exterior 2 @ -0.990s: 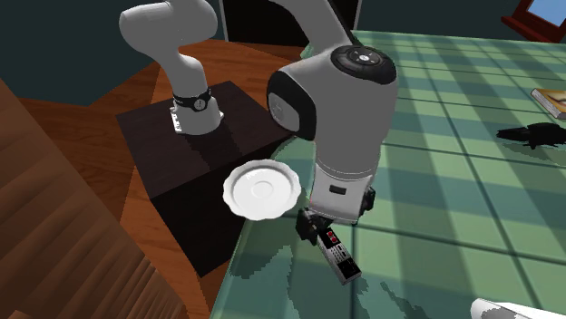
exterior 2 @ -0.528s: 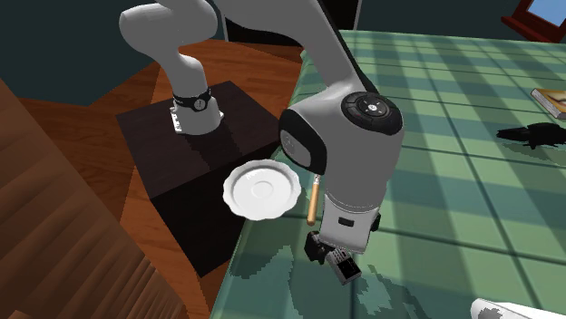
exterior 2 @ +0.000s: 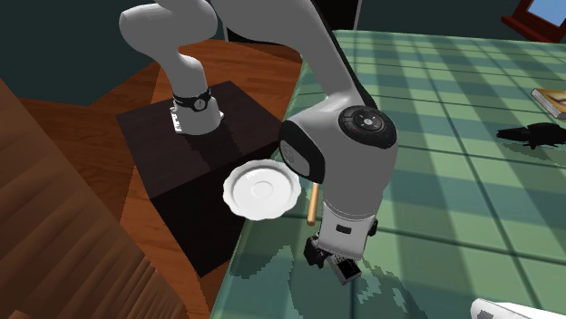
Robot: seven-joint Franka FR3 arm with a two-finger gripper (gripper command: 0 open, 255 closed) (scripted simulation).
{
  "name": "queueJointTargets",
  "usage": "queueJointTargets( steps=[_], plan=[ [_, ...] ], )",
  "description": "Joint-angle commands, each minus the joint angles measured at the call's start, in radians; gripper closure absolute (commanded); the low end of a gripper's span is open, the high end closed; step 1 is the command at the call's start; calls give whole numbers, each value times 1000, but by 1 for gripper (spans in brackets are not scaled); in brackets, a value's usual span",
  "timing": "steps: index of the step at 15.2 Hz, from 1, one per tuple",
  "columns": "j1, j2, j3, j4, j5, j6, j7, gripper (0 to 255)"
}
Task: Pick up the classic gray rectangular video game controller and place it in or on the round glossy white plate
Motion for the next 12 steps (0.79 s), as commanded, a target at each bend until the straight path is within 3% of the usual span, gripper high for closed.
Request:
queueJointTargets(
  steps=[1, 2, 3, 12],
  plan=[
    [0, 0, 0, 0, 0, 0, 0, 0],
    [0, 0, 0, 0, 0, 0, 0, 0],
    [0, 0, 0, 0, 0, 0, 0, 255],
    [0, 0, 0, 0, 0, 0, 0, 255]
  ],
)
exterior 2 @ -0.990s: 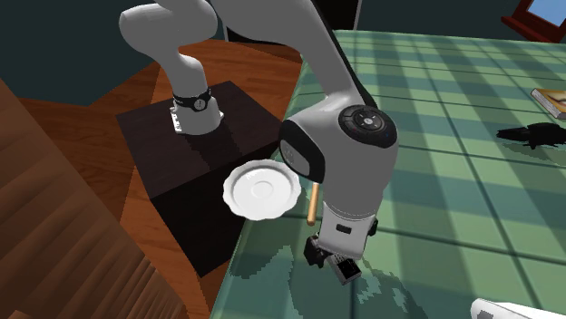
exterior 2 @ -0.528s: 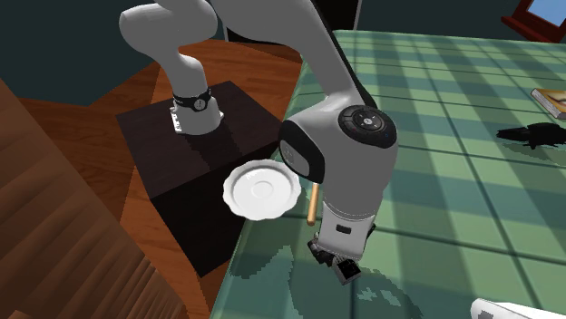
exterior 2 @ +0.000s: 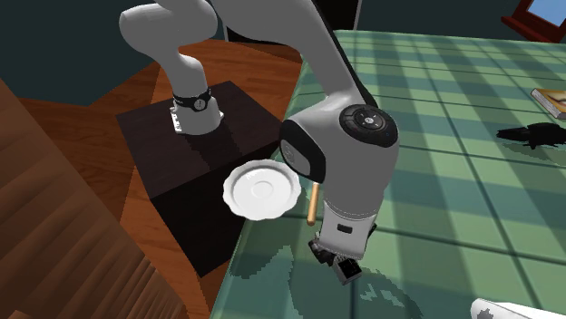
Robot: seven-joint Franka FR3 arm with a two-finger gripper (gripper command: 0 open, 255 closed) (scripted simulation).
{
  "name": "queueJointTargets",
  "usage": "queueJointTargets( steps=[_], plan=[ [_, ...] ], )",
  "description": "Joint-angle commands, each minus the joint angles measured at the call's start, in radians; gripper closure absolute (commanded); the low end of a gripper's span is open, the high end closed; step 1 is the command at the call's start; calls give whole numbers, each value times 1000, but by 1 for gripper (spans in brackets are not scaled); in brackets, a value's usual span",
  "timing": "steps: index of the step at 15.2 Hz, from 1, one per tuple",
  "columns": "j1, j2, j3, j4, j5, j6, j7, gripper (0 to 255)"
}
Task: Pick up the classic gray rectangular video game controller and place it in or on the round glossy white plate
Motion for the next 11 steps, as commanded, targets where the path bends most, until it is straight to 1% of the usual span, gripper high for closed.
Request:
queueJointTargets(
  steps=[1, 11],
  plan=[
    [-1, -9, 0, -4, 0, -8, 0, 255],
    [-4, -105, 4, -10, 5, -98, -1, 255]
  ],
)
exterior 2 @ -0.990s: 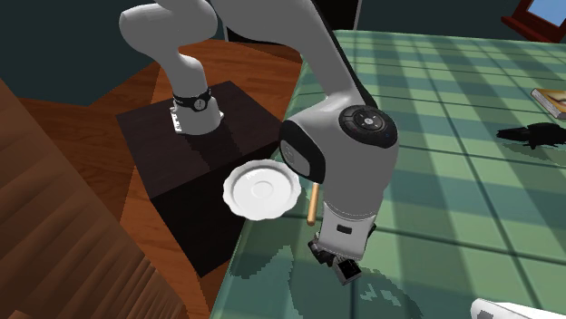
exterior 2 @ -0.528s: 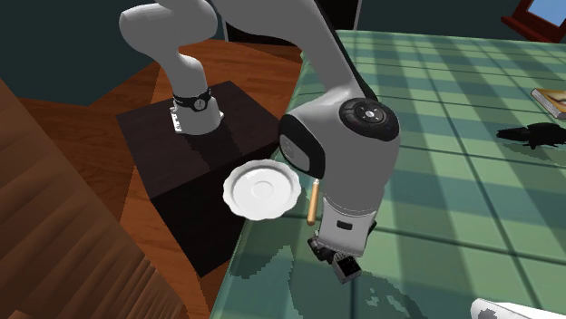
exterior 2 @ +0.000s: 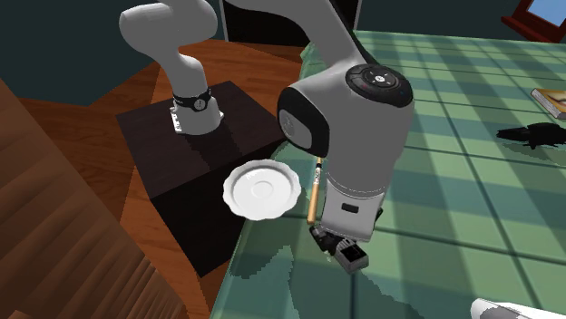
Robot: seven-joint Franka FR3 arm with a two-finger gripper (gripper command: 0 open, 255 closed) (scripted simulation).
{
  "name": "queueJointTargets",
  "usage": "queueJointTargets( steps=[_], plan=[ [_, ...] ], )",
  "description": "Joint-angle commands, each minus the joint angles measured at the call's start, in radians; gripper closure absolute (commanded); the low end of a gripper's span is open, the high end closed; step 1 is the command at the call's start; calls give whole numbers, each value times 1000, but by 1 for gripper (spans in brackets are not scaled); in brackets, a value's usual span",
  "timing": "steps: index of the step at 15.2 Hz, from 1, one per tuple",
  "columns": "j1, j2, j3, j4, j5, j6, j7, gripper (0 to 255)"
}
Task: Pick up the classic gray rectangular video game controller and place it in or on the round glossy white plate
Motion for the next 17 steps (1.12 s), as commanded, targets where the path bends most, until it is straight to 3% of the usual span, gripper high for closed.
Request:
queueJointTargets(
  steps=[1, 6, 17],
  plan=[
    [1, -15, 1, 4, 1, -19, 2, 255],
    [0, -53, 2, 9, 3, -62, 2, 255],
    [-33, -415, 12, -556, 40, 141, -45, 255]
  ],
)
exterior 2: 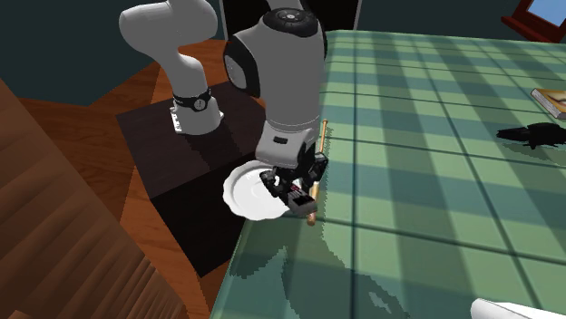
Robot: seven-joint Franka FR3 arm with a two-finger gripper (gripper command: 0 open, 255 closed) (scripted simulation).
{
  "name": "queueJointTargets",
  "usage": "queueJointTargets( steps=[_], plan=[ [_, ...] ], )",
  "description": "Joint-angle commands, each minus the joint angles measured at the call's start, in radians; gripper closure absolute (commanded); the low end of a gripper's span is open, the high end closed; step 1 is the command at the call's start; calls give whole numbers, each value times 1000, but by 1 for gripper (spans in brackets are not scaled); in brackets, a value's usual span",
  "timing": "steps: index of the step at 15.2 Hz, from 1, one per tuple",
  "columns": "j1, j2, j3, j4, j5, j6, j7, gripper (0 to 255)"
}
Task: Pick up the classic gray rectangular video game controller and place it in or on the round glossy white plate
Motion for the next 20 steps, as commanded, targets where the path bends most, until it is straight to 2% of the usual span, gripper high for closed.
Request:
queueJointTargets(
  steps=[1, 8, 20],
  plan=[
    [-3, -63, 2, -93, 9, 30, -9, 255],
    [-12, -292, -4, -388, 48, 96, -58, 255],
    [-11, -97, -3, -393, 50, 296, -64, 255]
  ],
)
